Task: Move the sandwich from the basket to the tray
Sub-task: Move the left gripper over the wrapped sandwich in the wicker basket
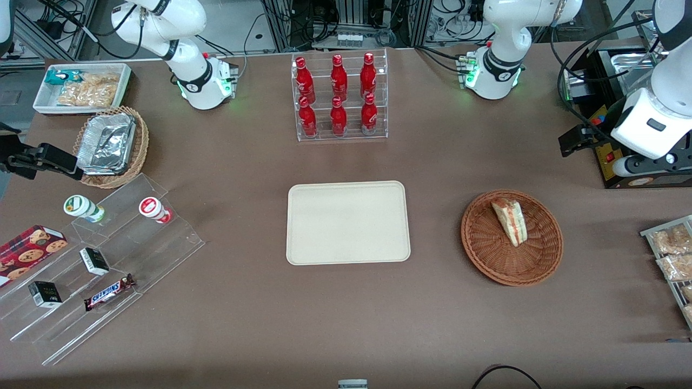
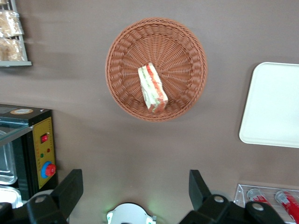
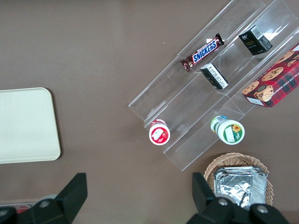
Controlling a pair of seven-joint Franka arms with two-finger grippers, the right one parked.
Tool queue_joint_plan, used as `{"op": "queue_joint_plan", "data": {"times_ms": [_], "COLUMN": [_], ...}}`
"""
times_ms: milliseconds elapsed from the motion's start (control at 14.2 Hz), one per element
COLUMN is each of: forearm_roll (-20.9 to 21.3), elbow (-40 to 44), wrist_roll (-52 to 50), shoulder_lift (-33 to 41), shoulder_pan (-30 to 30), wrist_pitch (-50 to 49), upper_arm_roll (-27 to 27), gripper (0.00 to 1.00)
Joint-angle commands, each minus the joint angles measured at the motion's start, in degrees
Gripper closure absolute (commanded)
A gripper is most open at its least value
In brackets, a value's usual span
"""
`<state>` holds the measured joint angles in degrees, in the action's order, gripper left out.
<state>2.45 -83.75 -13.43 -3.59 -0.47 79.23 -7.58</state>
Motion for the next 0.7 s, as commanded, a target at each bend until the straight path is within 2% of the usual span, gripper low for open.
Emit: {"op": "queue_joint_plan", "data": {"times_ms": [0,281,633], "forearm_roll": [-1.1,-0.9,-0.4], "elbow": [0.1,-1.5,-13.6], "wrist_roll": [0.6,0.6,0.7], "shoulder_lift": [0.2,-0.1,-1.9], "shoulder_pan": [0.1,0.1,0.2], "wrist_pitch": [-0.6,0.3,10.0], "upper_arm_roll": [-0.1,0.0,0.2], "gripper": [0.0,0.0,0.0]}}
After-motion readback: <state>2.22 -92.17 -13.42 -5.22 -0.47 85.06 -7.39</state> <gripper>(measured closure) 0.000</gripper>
